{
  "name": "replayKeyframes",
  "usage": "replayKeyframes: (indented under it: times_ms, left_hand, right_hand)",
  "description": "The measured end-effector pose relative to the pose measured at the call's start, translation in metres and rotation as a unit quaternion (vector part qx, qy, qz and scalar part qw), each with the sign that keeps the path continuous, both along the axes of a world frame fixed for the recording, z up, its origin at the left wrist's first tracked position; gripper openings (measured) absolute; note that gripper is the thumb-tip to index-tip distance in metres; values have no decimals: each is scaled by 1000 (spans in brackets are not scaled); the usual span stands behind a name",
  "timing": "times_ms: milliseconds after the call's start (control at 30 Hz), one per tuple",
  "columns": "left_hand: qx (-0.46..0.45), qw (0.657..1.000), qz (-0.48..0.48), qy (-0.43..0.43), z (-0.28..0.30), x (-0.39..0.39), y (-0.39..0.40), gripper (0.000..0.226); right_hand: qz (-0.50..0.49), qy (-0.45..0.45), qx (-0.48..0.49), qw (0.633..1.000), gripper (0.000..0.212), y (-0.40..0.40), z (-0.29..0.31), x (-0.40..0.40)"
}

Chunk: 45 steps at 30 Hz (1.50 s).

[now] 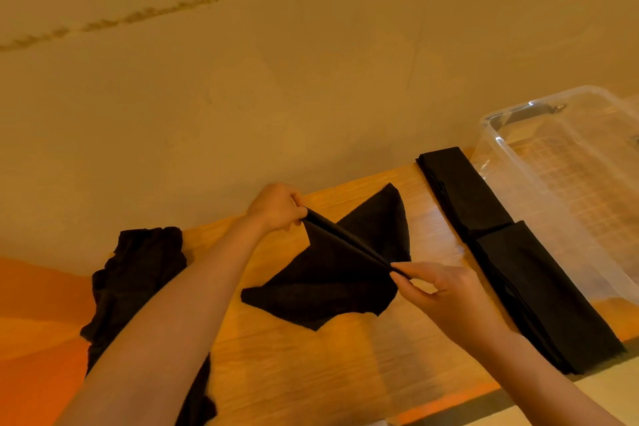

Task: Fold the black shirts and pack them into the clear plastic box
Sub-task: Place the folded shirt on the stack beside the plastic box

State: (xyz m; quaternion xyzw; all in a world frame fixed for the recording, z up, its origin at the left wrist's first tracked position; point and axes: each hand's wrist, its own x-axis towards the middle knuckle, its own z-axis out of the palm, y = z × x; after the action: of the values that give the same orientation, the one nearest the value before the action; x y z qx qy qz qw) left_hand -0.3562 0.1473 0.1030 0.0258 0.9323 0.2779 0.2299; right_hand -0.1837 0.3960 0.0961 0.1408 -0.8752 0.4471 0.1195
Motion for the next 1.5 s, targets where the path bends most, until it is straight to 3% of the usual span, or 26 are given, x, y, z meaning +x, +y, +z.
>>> replayKeyframes:
  times_ms: [100, 267, 367, 533, 700, 800, 1000, 1167, 1267, 1500]
  left_hand:
    - [43, 997, 36, 52, 46, 3, -13, 10]
    - [75, 982, 70, 158, 133, 19, -20, 16]
    - [106, 967, 109, 206, 170, 30, -24, 15]
    - [185, 940, 190, 215, 202, 42, -31, 15]
    - [240, 938, 179, 173, 215, 55, -46, 9]
    - [236, 951, 153, 127, 217, 57, -58, 35]
    - [153, 969, 150, 121, 210, 42, -63, 18]
    - [133, 970, 182, 93, 190, 14, -69, 25]
    - [158, 956, 213, 124, 185, 1, -71, 28]
    - [154, 926, 217, 269, 178, 14, -72, 7]
  right_hand:
    - [-3, 57, 54, 997, 49, 19, 18, -18]
    - [-22, 135, 88, 987, 29, 30, 72, -59]
    - [-55, 130, 54, 988, 15, 31, 100, -83]
    - [-37, 119, 49, 991, 20, 25, 141, -107]
    - [-18, 106, 84, 991, 22, 21, 162, -120]
    - [2, 88, 116, 989, 24, 22, 168, -127]
    - [53, -33, 142, 988, 18, 16, 173, -160]
    - [56, -107, 164, 979, 20, 5, 167, -199]
    - [39, -95, 158, 982, 21, -3, 174, -216]
    - [15, 9, 109, 994, 23, -10, 168, -205]
